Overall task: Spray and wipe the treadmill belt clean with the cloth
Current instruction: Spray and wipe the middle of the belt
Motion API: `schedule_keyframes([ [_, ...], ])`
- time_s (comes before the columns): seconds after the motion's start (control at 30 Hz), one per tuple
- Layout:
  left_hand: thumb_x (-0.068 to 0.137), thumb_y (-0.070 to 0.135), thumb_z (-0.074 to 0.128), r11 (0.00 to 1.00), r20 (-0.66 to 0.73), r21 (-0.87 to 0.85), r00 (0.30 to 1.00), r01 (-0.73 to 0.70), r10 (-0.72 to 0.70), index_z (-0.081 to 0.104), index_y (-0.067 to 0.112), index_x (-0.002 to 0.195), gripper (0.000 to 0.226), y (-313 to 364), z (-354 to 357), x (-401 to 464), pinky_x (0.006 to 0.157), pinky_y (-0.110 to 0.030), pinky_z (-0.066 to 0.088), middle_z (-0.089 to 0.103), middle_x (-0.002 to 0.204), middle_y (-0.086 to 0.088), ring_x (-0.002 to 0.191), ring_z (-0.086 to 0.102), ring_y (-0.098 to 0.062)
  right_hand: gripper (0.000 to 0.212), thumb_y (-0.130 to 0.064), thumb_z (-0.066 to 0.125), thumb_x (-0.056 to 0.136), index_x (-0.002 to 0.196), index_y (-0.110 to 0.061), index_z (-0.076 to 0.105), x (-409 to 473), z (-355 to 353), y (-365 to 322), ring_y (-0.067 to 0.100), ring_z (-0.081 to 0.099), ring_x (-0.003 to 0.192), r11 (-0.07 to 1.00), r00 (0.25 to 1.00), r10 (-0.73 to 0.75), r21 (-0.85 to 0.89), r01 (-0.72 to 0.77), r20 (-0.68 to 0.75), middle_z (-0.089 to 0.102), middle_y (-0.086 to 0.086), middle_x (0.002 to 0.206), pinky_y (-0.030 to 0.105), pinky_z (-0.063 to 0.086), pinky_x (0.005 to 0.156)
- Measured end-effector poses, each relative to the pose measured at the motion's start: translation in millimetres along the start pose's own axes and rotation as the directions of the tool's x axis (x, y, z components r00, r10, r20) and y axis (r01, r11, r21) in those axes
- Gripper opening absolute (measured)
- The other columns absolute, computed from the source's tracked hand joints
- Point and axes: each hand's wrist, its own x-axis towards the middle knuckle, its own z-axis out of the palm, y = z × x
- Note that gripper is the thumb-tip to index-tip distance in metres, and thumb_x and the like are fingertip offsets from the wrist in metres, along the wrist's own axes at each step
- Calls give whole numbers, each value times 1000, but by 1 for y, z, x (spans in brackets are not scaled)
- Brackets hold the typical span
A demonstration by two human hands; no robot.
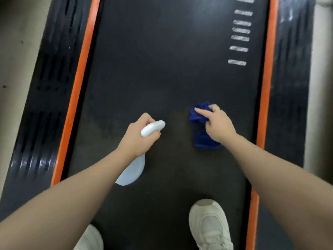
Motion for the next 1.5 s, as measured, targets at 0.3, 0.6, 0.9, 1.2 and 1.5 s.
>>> schedule_keyframes([
  [0.3, 90, 26, 57, 995, -94, -67, 993, 70, -76, 43, 14, 96, 20, 40, 72, 0, 68, -40, 51, 57, 81, -2, 74, 56, -20, 49, 2, 38, 87, 117, -28, 63, -92, -51, 58, 12, 48, 107, 802, 921, 349, 564, -196, -176, 55, -5, 115, 26, 36, 92],
  [0.6, 88, 19, 60, 988, 199, -135, 975, -77, 103, 35, 22, 105, 30, 79, 130, -17, 69, -37, 50, 53, 82, 3, 76, 57, -18, 51, 0, 37, 90, 132, -25, 51, -101, -37, 72, 9, 42, 106, 711, 842, 490, 663, -235, -227, 46, -2, 118, 21, 31, 93],
  [0.9, 89, 17, 59, 970, -140, -236, 990, -49, 16, 36, 18, 107, 29, 68, 97, -7, 61, -29, 45, 51, 76, 2, 67, 53, -13, 50, -12, 41, 98, 146, -19, 30, -54, -15, 69, 28, 35, 131, 826, 865, 418, 512, -236, -276, 26, 12, 147, 30, 28, 106],
  [1.2, 89, 11, 60, 989, -342, -112, 938, -95, 52, 44, 20, 109, 28, 37, 34, 6, 58, -6, 40, 52, 82, 13, 69, 52, 12, 58, -24, 42, 95, 148, -27, 19, -18, 47, -38, 32, 41, 112, 953, 967, -256, -172, 251, -7, 25, 12, 146, 38, 42, 83],
  [1.5, 87, 11, 61, 978, -466, -203, 884, -57, -45, 44, 18, 109, 29, 4, 12, 13, 65, -14, 47, 62, 98, -2, 86, 62, -13, 51, -14, 52, 84, 134, -22, 50, 5, 60, -82, 36, 51, 86, 956, 942, -287, -106, 272, -172, 49, 18, 120, 39, 48, 68],
])
